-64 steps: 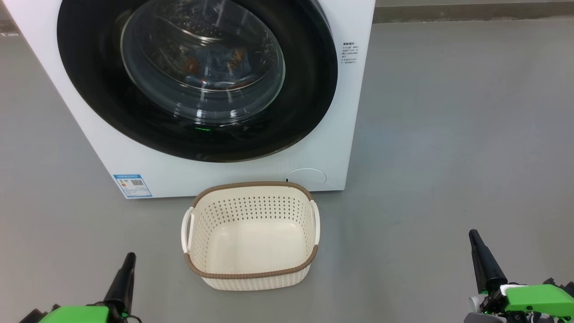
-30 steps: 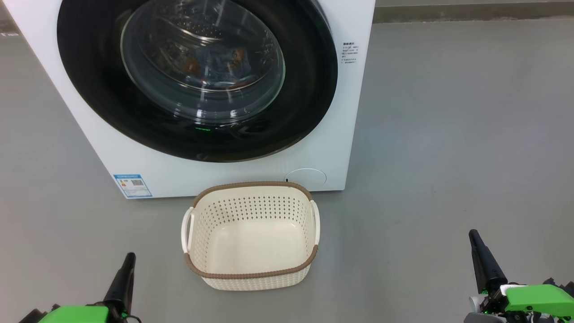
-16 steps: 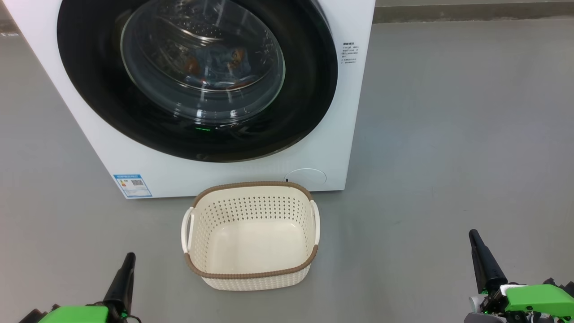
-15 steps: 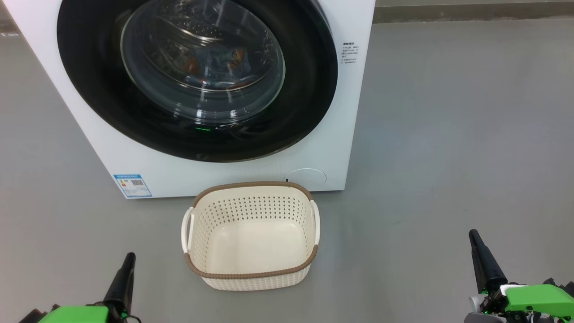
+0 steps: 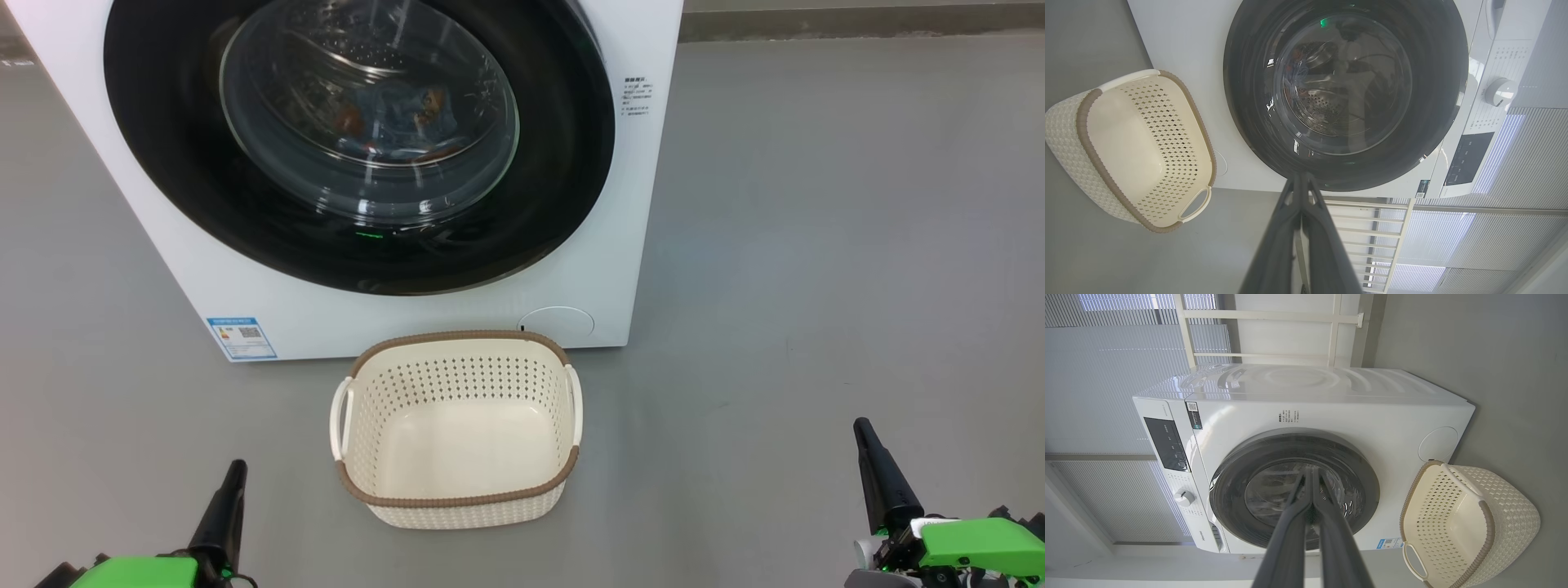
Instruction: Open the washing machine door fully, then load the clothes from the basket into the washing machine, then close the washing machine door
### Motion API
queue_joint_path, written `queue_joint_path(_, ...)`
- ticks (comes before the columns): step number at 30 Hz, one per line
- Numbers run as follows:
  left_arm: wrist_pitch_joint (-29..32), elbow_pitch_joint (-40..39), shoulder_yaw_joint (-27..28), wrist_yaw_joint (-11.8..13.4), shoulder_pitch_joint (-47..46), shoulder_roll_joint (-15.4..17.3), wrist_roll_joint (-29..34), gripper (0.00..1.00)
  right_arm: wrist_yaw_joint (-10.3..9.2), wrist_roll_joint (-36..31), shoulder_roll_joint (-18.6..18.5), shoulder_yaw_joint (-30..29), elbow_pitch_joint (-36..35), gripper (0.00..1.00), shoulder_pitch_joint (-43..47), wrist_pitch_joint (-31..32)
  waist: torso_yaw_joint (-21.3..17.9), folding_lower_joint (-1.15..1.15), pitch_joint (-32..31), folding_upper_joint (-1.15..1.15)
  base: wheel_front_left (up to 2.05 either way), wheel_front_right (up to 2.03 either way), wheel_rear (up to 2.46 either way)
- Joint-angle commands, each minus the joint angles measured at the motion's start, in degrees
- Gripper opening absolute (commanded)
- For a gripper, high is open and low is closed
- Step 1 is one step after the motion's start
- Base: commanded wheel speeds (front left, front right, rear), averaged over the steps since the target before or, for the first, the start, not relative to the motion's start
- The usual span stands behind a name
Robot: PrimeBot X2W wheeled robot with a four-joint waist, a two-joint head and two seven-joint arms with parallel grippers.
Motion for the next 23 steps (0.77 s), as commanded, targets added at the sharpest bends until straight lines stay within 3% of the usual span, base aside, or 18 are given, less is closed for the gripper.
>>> queue_joint_path(1,0.3,-1.1,2.1,-0.6,-2.5,0.8,-0.1,0.0,0.1,0.3,-0.2,1.3,-1.4,0.0,-2.4,0.4,0.0,0.0,0.0,0.0,0.0,0.0,0.0)
queue_joint_path(23,0.3,-1.1,2.1,-0.6,-2.5,0.8,-0.1,0.0,0.1,0.3,-0.2,1.3,-1.4,0.0,-2.4,0.4,0.0,0.0,0.0,0.0,0.0,0.0,0.0)
